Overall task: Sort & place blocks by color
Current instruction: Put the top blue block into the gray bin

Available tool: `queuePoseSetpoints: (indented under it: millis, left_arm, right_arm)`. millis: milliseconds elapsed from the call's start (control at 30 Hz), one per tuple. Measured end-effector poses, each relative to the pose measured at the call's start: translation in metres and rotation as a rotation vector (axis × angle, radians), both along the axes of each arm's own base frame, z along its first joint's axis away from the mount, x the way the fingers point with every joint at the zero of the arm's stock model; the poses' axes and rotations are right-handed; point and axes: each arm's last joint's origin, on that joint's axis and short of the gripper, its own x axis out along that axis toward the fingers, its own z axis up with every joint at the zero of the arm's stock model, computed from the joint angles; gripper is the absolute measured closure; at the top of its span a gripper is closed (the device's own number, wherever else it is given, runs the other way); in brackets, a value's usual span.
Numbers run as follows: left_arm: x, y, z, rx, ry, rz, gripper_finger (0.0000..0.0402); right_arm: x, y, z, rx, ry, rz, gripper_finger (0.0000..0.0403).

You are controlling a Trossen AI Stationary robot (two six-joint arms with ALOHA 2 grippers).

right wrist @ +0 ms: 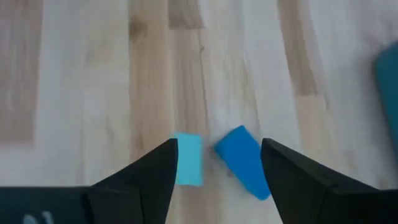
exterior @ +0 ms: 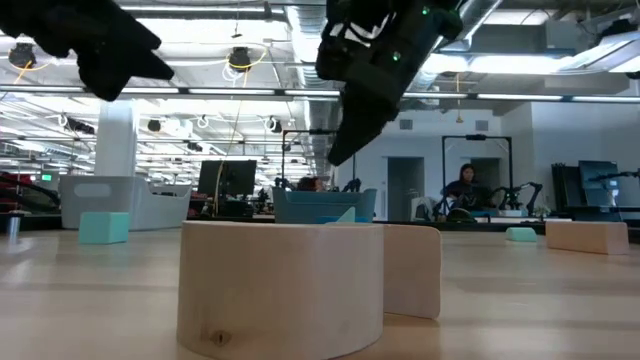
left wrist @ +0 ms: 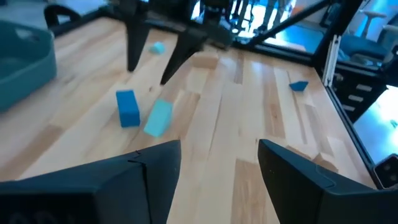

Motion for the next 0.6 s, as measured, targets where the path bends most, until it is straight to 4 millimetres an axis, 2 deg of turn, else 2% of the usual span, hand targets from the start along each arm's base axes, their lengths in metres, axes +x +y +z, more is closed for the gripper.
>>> queuePoseSetpoints:
  millis: [200, 433, 600]
  left_arm:
    - [0.003, 0.002, 0.003, 0.048, -0.048, 0.094, 0.0163]
    - [0.01, 0.016, 0.004, 0.057, -0.06, 0.204, 0.0109]
    - [0.017, 0.032, 0.004, 0.053, -0.053, 0.278, 0.009]
  right_arm:
    - [-0.005, -0.025, -0.004, -0.147, 0.087, 0.231, 0.0148]
    - [-0.009, -0.053, -0.007, -0.132, 0.096, 0.356, 0.0148]
    - [-0.004, -0.063, -0.03, -0.102, 0.147, 0.41, 0.0148]
